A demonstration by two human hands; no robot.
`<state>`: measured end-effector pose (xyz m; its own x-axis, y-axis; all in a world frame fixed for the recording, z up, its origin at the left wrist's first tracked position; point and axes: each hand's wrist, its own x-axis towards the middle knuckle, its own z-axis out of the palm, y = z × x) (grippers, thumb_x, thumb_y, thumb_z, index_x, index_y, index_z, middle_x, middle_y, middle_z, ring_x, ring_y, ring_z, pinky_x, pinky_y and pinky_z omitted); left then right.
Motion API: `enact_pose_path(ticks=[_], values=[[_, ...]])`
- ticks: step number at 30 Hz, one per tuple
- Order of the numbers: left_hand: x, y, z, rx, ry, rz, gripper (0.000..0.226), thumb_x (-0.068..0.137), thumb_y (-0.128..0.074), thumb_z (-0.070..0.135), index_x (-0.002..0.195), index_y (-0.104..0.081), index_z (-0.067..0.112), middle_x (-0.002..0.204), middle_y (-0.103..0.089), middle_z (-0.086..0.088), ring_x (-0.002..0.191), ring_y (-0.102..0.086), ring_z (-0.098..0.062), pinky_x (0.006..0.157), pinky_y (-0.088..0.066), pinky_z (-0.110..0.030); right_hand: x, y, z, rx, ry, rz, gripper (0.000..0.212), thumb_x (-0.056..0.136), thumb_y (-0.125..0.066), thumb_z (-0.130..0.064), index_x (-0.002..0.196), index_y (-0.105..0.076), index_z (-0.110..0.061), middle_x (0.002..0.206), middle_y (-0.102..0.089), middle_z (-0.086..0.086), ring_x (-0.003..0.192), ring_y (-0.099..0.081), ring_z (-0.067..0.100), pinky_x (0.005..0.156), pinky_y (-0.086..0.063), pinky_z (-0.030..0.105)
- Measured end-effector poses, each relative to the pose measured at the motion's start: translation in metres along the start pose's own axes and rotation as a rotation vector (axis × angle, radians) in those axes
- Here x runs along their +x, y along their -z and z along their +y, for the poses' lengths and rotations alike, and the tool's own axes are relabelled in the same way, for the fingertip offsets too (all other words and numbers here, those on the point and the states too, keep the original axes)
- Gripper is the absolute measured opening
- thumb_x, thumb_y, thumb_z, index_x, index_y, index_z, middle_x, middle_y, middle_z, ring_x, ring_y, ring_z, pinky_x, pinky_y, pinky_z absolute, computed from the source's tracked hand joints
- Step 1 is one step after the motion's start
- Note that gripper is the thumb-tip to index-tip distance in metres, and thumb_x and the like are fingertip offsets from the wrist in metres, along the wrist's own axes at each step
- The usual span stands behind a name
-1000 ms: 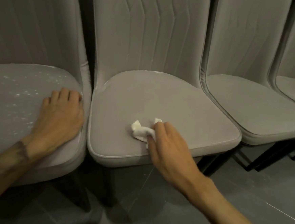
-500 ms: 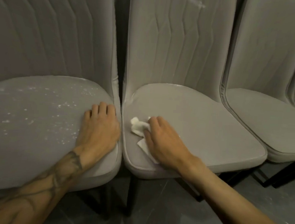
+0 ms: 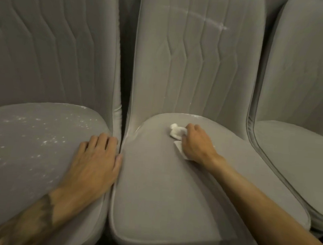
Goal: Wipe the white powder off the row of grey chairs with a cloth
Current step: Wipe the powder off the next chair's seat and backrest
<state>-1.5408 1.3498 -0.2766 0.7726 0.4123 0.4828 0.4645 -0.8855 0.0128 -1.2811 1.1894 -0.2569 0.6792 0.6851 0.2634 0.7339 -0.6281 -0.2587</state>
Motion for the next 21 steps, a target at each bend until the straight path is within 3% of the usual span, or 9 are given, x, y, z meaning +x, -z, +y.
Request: enact_pose_path(ticks=[5, 11, 16, 18, 21], values=[[0.027, -0.011, 0.017, -0.051, -0.051, -0.057, 0.036, 0.099, -0.034, 0.042, 0.113, -0.058, 0.018, 0.105, -0.055, -0.003, 0.089, -0.056, -0.025, 0.076, -0.051, -0.043, 0.022, 0.024, 0.082, -0.019, -0.368, 0.211, 0.025, 0.095, -0.049, -0.014, 0.111, -0.050, 0.005, 0.115, -0.056, 0.030, 0.101, -0.055, 0.047, 0.086, -0.042, 0.049], [0.041, -0.025, 0.008, -0.092, -0.096, -0.035, 0.034, 0.100, -0.036, 0.044, 0.115, -0.057, 0.022, 0.109, -0.054, 0.001, 0.091, -0.055, -0.019, 0.079, -0.043, -0.033, 0.004, 0.016, 0.084, -0.059, -0.119, 0.201, 0.023, 0.096, -0.049, -0.015, 0.112, -0.050, 0.002, 0.105, -0.053, 0.021, 0.088, -0.053, 0.041, 0.078, -0.043, 0.047], [0.049, -0.033, 0.000, -0.112, -0.117, -0.032, 0.035, 0.101, -0.036, 0.046, 0.117, -0.057, 0.022, 0.110, -0.053, 0.004, 0.095, -0.056, -0.019, 0.081, -0.045, -0.034, 0.054, 0.011, 0.101, 0.029, -0.309, 0.199, 0.023, 0.097, -0.045, -0.010, 0.115, -0.047, 0.003, 0.117, -0.052, 0.028, 0.101, -0.052, 0.047, 0.086, -0.042, 0.049], [0.048, -0.035, 0.001, -0.117, -0.116, -0.017, 0.035, 0.100, -0.038, 0.045, 0.116, -0.058, 0.021, 0.109, -0.053, 0.004, 0.094, -0.055, -0.019, 0.079, -0.045, -0.035, 0.061, 0.005, 0.093, 0.029, -0.289, 0.167, 0.027, 0.097, -0.045, -0.008, 0.122, -0.046, 0.004, 0.121, -0.052, 0.027, 0.104, -0.052, 0.046, 0.088, -0.040, 0.048], [0.045, -0.035, 0.004, -0.136, -0.110, 0.016, 0.034, 0.101, -0.038, 0.044, 0.115, -0.057, 0.020, 0.109, -0.054, 0.003, 0.092, -0.055, -0.022, 0.077, -0.049, -0.041, 0.047, 0.002, 0.093, 0.049, -0.194, 0.149, 0.040, 0.101, -0.040, -0.021, 0.133, -0.043, 0.002, 0.123, -0.051, 0.021, 0.105, -0.052, 0.041, 0.091, -0.043, 0.047]])
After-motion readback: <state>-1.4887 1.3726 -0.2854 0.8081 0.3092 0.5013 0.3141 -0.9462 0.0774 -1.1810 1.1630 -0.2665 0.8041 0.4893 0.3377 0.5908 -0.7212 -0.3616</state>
